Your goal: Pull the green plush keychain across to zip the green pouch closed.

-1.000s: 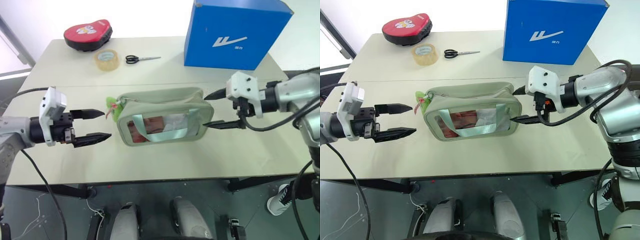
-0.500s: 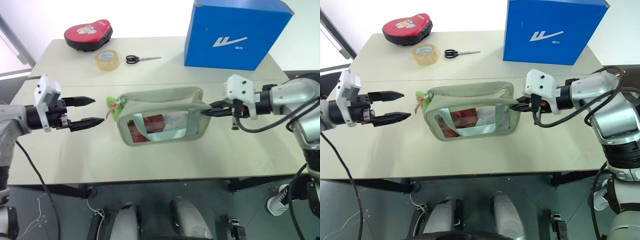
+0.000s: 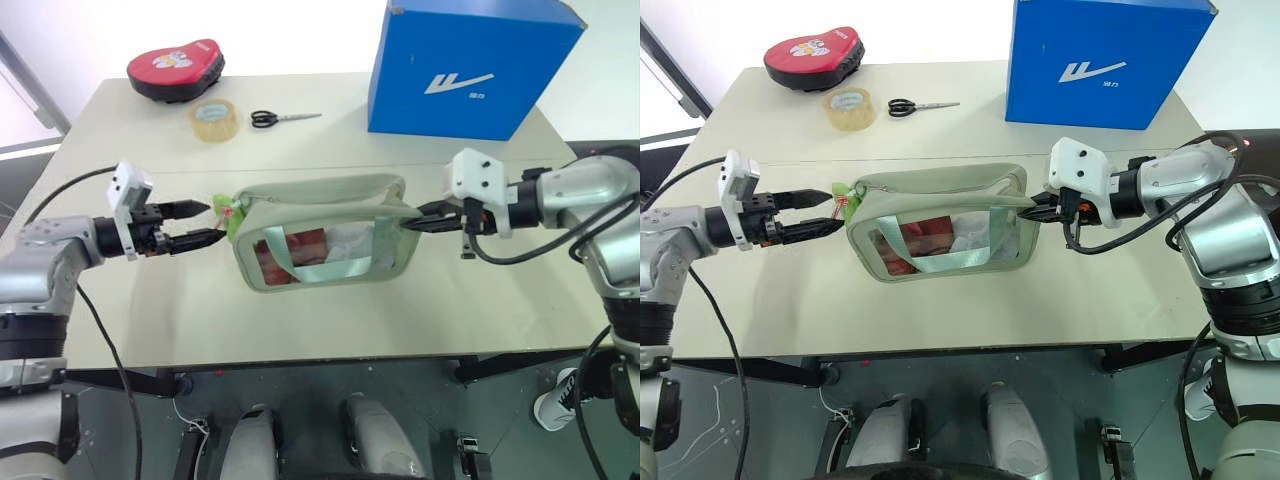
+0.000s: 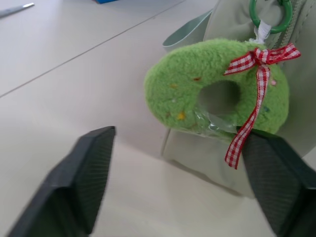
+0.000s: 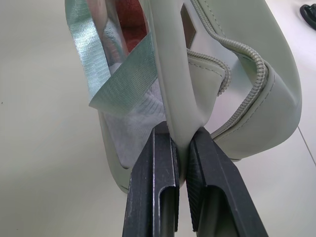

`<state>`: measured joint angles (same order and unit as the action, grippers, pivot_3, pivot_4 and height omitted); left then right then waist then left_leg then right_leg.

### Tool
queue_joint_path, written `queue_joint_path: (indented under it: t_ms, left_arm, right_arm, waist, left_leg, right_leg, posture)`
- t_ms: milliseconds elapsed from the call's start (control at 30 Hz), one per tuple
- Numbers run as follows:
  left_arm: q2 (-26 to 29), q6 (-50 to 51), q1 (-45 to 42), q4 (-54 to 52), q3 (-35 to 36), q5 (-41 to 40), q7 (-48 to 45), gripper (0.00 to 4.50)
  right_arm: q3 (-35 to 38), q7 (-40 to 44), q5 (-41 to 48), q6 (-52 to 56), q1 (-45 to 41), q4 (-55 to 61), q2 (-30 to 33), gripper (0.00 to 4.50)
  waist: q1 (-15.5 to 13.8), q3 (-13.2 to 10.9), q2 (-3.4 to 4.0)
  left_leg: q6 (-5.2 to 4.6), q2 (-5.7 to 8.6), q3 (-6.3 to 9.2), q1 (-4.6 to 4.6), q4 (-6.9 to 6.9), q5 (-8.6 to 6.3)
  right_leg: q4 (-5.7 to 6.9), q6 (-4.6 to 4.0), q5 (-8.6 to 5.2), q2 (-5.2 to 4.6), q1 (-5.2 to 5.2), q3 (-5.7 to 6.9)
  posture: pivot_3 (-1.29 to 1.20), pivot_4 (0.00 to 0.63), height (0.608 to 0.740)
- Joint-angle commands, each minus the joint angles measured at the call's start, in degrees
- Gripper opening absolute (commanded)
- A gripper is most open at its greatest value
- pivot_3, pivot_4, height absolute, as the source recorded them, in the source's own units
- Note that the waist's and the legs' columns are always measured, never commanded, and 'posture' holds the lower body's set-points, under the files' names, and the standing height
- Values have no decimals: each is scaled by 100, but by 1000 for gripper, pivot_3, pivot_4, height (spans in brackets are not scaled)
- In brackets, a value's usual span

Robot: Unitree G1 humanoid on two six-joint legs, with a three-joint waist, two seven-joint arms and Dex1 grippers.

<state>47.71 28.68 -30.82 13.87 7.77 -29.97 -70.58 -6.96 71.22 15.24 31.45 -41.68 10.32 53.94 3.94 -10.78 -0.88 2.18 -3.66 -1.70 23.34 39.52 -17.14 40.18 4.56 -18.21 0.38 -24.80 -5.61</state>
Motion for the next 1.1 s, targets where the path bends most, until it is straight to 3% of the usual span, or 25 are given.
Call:
queue_joint_path:
  t_ms: [33,167,600,733,867,1100]
  left_arm:
    - [-86,75,-126,-71,124,-173,-80,2025]
    - [-252,154,-190,-77,140,-228,-62,72]
    - [-89,524,67,-415,305,-396,-64,72]
    - [-12,1022,170,-592,455,-706,1,1266]
    - [-104,951,229,-544,509,-636,172,3409]
    - [-467,761,-104,58,307,-404,434,3409]
  right_arm:
    - [22,-3,13,-45,-135,96,-14,0]
    - [20,-5,-1,-16,-162,69,-21,0]
    - [58,-31,13,72,-135,102,-19,0]
    - [41,-53,-5,60,-139,68,-48,0]
    - [44,-50,9,81,-137,100,-50,0]
    - [54,-27,28,92,-144,125,-35,0]
  waist:
    - [-2,0,0]
    - [-1,0,0]
    - [0,0,0]
    - [-1,0,0]
    - [1,0,0]
    - [-2,0,0]
  left_leg:
    - [0,0,1,0,1,0]
    - [0,0,2,0,6,0]
    - [0,0,7,1,17,0]
    - [0,0,9,1,20,0]
    - [0,0,10,1,21,0]
    - [-1,1,10,1,26,0]
  right_leg:
    - [0,0,0,0,1,0]
    - [3,0,0,0,3,0]
    - [5,1,0,-1,8,3]
    - [7,1,0,-1,9,4]
    - [8,1,0,-1,11,5]
    - [9,1,0,-1,12,7]
  posture:
    - [0,150,737]
    - [0,150,737]
    - [0,150,737]
    - [0,150,737]
    - [0,150,737]
    - [0,150,737]
